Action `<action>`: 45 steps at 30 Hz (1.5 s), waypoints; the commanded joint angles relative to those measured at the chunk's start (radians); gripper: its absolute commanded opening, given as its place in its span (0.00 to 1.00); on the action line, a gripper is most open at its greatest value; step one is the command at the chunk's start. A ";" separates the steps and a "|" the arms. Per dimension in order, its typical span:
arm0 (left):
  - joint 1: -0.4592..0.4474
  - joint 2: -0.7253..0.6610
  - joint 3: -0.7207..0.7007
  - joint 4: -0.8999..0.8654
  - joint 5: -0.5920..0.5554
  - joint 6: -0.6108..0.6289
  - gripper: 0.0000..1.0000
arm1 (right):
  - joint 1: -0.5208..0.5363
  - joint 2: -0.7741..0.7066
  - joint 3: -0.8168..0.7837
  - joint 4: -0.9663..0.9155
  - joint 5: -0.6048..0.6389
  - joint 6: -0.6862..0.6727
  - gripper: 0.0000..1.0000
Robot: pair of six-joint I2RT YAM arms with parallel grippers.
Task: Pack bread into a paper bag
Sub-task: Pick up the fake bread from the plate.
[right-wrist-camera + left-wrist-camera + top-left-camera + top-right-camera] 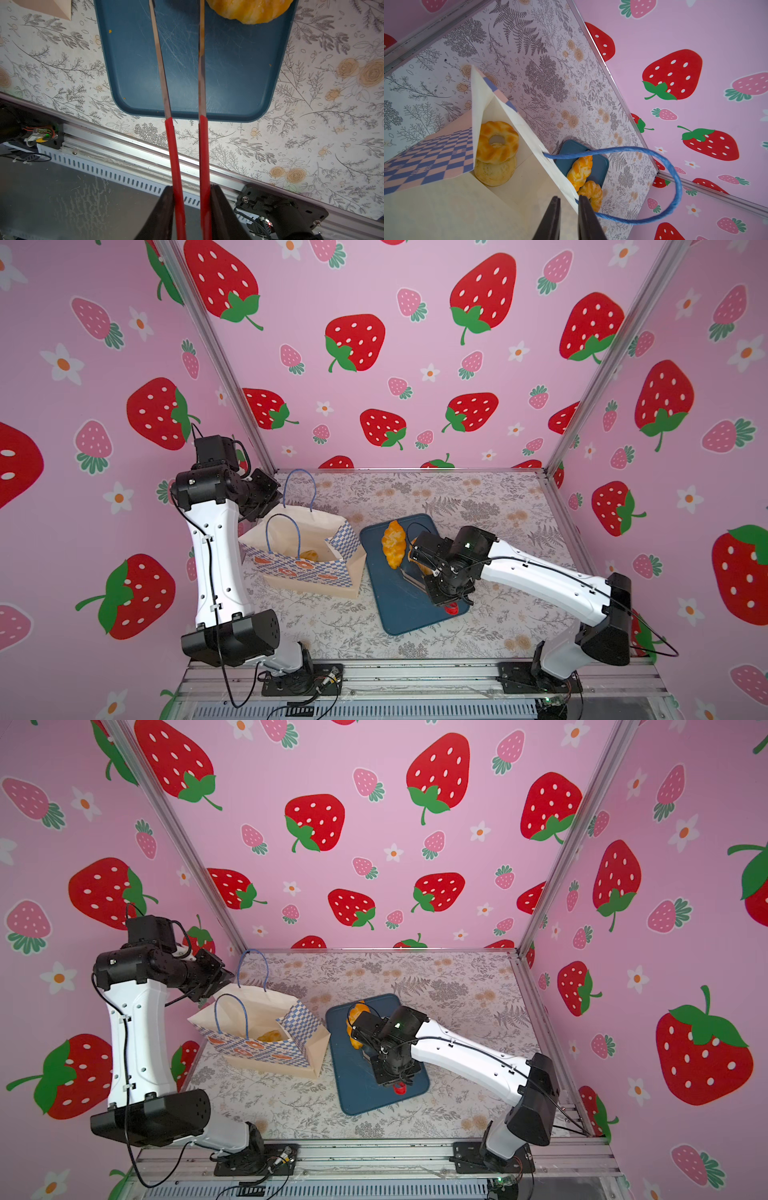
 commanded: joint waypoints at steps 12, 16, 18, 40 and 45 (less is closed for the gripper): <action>0.003 -0.007 -0.001 -0.003 0.020 0.008 0.21 | 0.002 0.122 0.129 0.052 0.036 -0.037 0.31; 0.004 -0.007 -0.005 0.000 0.023 0.009 0.21 | 0.002 0.151 0.130 0.087 0.020 -0.034 0.31; 0.002 -0.006 -0.004 -0.001 0.024 0.008 0.21 | 0.003 0.153 0.146 0.078 0.014 -0.032 0.31; 0.002 0.016 0.017 -0.002 0.034 0.004 0.21 | 0.005 0.148 0.078 0.130 -0.041 -0.031 0.00; 0.002 0.022 0.025 -0.005 0.034 0.006 0.21 | 0.005 0.111 0.047 0.116 -0.042 -0.030 0.00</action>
